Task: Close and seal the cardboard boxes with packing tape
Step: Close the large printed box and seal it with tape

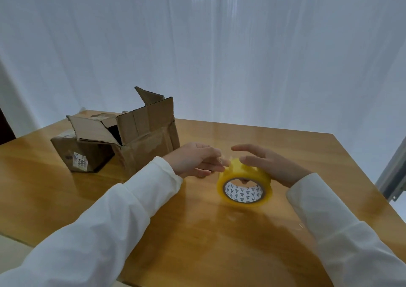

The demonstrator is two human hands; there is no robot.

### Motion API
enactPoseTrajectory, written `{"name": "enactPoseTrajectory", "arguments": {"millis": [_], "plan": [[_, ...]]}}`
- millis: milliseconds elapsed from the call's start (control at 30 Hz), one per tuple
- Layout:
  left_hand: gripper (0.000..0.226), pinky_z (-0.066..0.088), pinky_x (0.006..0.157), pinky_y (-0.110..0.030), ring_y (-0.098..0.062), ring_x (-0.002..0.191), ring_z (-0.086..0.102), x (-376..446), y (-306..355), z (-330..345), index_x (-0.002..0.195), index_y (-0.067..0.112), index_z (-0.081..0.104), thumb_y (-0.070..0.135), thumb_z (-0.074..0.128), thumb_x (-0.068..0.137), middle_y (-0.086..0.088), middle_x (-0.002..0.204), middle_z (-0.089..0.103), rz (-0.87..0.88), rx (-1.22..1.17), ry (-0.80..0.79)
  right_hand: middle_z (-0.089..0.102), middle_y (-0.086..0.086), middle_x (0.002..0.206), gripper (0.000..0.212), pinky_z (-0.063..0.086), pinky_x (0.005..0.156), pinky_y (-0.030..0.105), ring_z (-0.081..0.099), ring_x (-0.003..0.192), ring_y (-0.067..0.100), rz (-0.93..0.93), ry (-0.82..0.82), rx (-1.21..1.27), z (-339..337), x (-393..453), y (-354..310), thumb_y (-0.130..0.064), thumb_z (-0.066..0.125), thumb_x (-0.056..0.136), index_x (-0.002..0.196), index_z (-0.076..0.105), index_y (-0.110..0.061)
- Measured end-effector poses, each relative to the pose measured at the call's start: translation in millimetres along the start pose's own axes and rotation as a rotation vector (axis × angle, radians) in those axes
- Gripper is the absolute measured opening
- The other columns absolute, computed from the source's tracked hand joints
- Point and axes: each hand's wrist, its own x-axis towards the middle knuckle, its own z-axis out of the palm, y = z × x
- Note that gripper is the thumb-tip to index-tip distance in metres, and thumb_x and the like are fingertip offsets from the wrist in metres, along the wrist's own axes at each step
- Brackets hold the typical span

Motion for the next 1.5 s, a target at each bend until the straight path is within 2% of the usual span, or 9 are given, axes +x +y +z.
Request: {"name": "enactPoseTrajectory", "arguments": {"millis": [167, 300, 467, 700, 933, 1033, 1233, 1333, 1500], "plan": [[0.014, 0.049, 0.094, -0.036, -0.014, 0.089, 0.069, -1, 1, 4, 0.085, 0.015, 0.058, 0.02, 0.051, 0.096, -0.005, 0.096, 0.074, -0.046, -0.072, -0.024, 0.062, -0.015, 0.105, 0.024, 0.048, 0.078, 0.021, 0.06, 0.09, 0.008, -0.043, 0.087, -0.177, 3, 1, -11, -0.056, 0.048, 0.084, 0.097, 0.062, -0.041], [0.017, 0.045, 0.096, -0.038, -0.01, 0.081, 0.068, -3, 3, 13, 0.089, 0.016, 0.061, 0.021, 0.046, 0.096, -0.001, 0.086, 0.073, -0.067, -0.095, -0.022, 0.06, -0.017, 0.09, 0.021, 0.042, 0.067, 0.015, 0.057, 0.078, 0.003, -0.008, 0.172, -0.268, 6, 4, -12, -0.05, 0.052, 0.09, 0.096, 0.063, -0.034], [0.04, 0.043, 0.096, -0.037, -0.012, 0.081, 0.067, -1, 2, 19, 0.095, 0.016, 0.059, 0.054, 0.054, 0.084, 0.0, 0.08, 0.073, -0.094, -0.177, 0.019, 0.063, -0.008, 0.089, 0.028, 0.049, 0.071, 0.022, 0.059, 0.076, 0.007, 0.047, 0.189, -0.283, 5, 6, -9, -0.055, 0.048, 0.09, 0.095, 0.061, -0.031], [0.018, 0.047, 0.08, -0.027, -0.007, 0.074, 0.059, 1, -9, 25, 0.083, 0.019, 0.067, 0.037, 0.067, 0.085, 0.008, 0.079, 0.069, -0.006, 0.033, 0.111, 0.064, -0.004, 0.098, 0.034, 0.05, 0.075, 0.026, 0.06, 0.085, 0.011, 0.079, 0.228, -0.369, 8, 7, -10, -0.059, 0.046, 0.089, 0.099, 0.062, -0.031], [0.021, 0.051, 0.093, -0.042, -0.023, 0.082, 0.069, 6, 3, 12, 0.078, 0.011, 0.059, 0.02, 0.052, 0.097, -0.005, 0.079, 0.071, 0.08, 0.245, 0.274, 0.066, -0.002, 0.082, 0.035, 0.053, 0.056, 0.021, 0.065, 0.061, 0.008, 0.084, 0.112, 0.015, 26, 5, -12, -0.048, 0.047, 0.094, 0.111, 0.059, -0.02], [0.022, 0.052, 0.093, -0.042, -0.032, 0.087, 0.068, 10, 8, -5, 0.078, 0.007, 0.058, 0.016, 0.051, 0.097, -0.017, 0.085, 0.069, 0.041, 0.221, 0.311, 0.068, 0.002, 0.087, 0.03, 0.059, 0.072, 0.034, 0.066, 0.069, 0.013, 0.027, 0.186, 0.174, 43, 12, -5, -0.041, 0.055, 0.092, 0.108, 0.063, -0.018], [0.028, 0.053, 0.074, -0.018, -0.014, 0.069, 0.067, -3, 25, -30, 0.074, 0.004, 0.051, 0.01, 0.043, 0.1, -0.012, 0.091, 0.071, -0.117, 0.155, 0.167, 0.067, 0.008, 0.11, 0.053, 0.054, 0.088, 0.041, 0.065, 0.092, 0.023, -0.017, 0.103, 0.358, 68, 14, 2, -0.056, 0.054, 0.074, 0.115, 0.058, -0.023], [0.024, 0.051, 0.088, -0.027, -0.016, 0.077, 0.07, -10, 32, -42, 0.08, 0.008, 0.053, 0.02, 0.047, 0.099, -0.008, 0.087, 0.074, -0.09, 0.252, 0.129, 0.065, 0.008, 0.115, 0.05, 0.053, 0.091, 0.038, 0.064, 0.104, 0.025, 0.0, 0.006, 0.329, 74, 15, 2, -0.056, 0.044, 0.084, 0.119, 0.056, -0.021], [0.019, 0.051, 0.084, -0.025, -0.015, 0.083, 0.071, -30, 47, -51, 0.079, 0.01, 0.057, 0.021, 0.057, 0.093, -0.003, 0.09, 0.074, 0.03, 0.562, 0.013, 0.064, 0.0, 0.085, 0.028, 0.052, 0.082, 0.037, 0.061, 0.074, 0.013, 0.133, 0.254, 0.117, 57, 45, 7, -0.038, 0.043, 0.099, 0.1, 0.061, -0.017]]}}
